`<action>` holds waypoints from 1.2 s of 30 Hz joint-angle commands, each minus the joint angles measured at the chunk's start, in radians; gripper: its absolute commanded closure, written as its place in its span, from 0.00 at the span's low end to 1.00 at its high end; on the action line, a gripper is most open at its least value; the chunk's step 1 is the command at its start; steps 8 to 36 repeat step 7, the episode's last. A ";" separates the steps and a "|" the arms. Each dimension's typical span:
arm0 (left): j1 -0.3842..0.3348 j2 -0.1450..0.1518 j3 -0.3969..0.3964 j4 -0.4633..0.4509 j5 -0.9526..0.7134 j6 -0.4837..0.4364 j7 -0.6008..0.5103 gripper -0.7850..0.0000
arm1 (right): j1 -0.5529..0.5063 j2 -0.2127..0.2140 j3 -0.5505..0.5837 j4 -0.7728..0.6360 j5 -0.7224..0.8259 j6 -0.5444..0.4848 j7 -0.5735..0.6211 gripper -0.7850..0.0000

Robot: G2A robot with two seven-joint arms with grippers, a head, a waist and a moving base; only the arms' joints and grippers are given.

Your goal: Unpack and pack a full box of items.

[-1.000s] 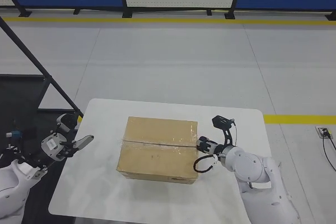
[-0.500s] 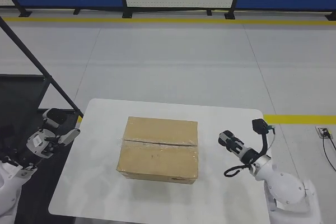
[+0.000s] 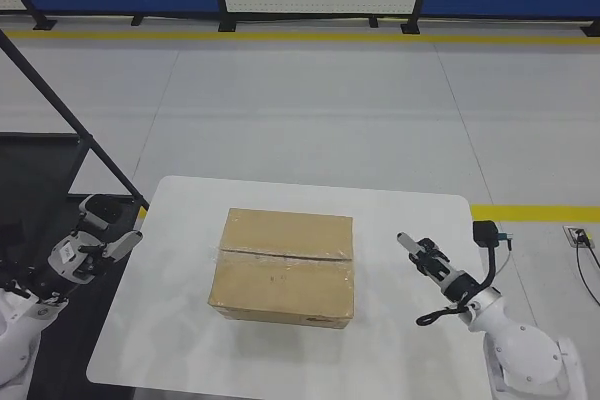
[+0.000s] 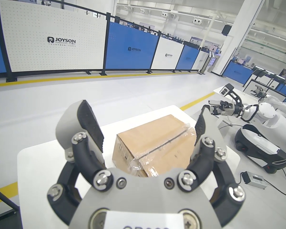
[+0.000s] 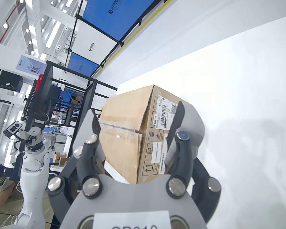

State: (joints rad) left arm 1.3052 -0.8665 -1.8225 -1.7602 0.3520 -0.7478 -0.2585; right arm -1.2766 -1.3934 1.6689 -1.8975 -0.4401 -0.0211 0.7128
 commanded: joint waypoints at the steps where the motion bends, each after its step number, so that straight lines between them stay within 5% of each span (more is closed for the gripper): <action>1: 0.000 0.000 0.000 0.000 0.000 0.000 0.000 0.00 | 0.000 0.000 0.000 0.000 0.000 0.000 0.000 0.11; 6: 0.000 0.000 0.000 0.000 0.000 0.000 0.000 0.00 | 0.000 0.000 0.000 0.000 0.000 0.000 0.000 0.00; 36: 0.000 0.000 0.000 0.000 0.000 0.000 0.000 0.00 | 0.000 0.000 0.000 0.000 0.000 0.000 0.000 0.00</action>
